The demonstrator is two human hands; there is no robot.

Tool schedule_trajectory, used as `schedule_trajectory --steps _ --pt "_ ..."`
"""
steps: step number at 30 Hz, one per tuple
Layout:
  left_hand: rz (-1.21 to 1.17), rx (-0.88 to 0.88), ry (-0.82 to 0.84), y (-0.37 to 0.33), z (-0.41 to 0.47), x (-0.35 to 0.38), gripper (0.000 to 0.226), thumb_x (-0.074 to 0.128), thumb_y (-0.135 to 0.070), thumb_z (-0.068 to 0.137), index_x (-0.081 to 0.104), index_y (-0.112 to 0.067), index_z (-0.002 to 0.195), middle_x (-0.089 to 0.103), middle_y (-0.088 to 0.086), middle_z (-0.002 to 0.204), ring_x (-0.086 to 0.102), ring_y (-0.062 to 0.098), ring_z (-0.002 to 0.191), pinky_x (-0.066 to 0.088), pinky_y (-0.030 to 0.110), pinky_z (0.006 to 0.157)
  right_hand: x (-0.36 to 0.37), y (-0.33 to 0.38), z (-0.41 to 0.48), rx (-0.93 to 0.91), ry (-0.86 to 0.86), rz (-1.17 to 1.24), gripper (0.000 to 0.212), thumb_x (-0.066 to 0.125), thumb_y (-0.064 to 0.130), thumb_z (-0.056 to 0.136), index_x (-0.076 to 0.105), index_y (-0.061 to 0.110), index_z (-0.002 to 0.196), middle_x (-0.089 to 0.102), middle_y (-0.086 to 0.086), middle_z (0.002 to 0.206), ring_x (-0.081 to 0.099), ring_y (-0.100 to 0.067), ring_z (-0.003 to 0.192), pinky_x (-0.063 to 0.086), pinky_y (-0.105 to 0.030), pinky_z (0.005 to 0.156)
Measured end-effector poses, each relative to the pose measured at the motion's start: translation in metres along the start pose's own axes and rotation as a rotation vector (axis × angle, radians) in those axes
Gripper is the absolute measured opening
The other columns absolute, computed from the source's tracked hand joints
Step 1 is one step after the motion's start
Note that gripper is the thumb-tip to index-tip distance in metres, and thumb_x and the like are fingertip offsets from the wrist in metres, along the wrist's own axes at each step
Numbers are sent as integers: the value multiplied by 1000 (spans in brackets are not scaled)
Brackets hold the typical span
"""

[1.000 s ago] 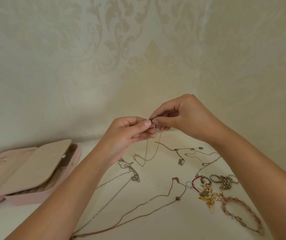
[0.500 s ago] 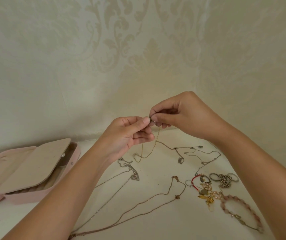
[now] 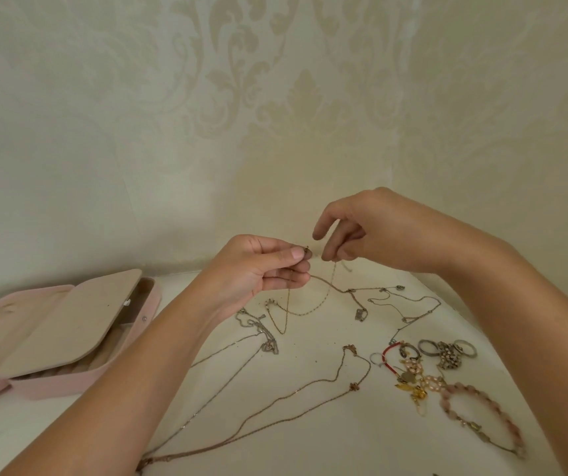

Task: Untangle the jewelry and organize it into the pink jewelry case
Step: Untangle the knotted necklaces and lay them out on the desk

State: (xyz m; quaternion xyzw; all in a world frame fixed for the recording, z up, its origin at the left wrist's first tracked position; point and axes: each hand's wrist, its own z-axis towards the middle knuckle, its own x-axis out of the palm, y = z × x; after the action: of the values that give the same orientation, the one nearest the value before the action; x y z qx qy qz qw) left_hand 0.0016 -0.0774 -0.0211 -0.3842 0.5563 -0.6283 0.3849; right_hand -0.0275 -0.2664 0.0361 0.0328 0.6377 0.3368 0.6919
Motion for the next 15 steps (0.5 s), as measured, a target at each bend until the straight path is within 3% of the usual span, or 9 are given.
schedule_trajectory --steps 7,12,15 --pt "95 69 55 -1 -4 3 25 66 -21 73 71 -4 90 71 5 76 70 17 75 57 26 69 3 3 0 -59 -76 26 23 61 -5 83 70 15 92 73 5 79 68 2 72 55 -18 73" --pt "99 52 63 -6 -6 1 24 63 -20 78 70 -7 96 74 3 95 69 11 78 52 19 61 5 6 0 -102 -174 128 20 64 -1 85 61 18 88 74 6 79 69 0 76 54 -23 74" --pt "69 54 55 -8 -6 1 22 64 -20 74 71 -7 91 74 -2 88 69 9 75 51 17 58 8 7 0 -95 -178 139 19 65 0 85 60 18 87 75 7 79 69 -2 76 52 -26 75"
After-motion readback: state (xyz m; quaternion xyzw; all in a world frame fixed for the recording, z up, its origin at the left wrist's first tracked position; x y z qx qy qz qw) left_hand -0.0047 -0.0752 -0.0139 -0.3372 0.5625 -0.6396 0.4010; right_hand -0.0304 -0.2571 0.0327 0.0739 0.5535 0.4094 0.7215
